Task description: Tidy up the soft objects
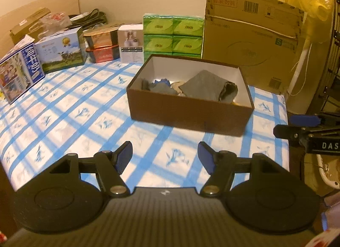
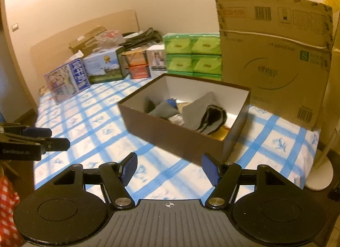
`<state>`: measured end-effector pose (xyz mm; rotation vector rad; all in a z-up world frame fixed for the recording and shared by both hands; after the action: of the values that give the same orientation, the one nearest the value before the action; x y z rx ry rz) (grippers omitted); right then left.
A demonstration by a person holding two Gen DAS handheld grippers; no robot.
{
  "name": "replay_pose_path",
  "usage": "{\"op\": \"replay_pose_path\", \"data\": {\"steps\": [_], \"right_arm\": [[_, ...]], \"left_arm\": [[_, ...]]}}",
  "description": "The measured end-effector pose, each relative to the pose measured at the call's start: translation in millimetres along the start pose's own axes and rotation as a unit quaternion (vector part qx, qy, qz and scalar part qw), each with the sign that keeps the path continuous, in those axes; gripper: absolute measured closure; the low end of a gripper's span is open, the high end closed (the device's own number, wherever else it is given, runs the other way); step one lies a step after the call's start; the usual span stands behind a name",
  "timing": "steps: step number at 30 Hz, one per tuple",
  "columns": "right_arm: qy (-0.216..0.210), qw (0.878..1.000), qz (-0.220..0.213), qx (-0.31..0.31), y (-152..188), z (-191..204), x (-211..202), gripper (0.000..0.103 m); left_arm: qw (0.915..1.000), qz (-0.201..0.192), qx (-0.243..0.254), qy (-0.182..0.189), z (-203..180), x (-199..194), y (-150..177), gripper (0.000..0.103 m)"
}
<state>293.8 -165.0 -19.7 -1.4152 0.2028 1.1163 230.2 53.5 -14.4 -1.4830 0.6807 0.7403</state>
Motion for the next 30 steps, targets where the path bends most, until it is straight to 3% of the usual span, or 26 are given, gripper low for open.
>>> {"op": "replay_pose_path", "data": {"steps": [14,30], "right_arm": [[-0.035,0.999,0.02,0.004,54.8,38.2,-39.8,0.036],[-0.06,0.996,0.065,-0.009,116.9,69.0,-56.8,0.036]], "left_arm": [[0.999,0.012,-0.042,-0.007,0.7,-60.1,76.7,0.037],[0.9974,0.03,-0.065,-0.006,-17.7,-87.0,142.7,0.037]]}}
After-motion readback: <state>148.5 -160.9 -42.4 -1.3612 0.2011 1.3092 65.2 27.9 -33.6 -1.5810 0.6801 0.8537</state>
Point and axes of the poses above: each gripper's, at about its wrist camera, not at the fingertips, and x roughly the way its jaws point, z to its left, y to its underside, the point moved 6 cm from there along x, roughly the way its jaws point, and after that the axes turned 9 degrees about z, right-handed, at the moved point
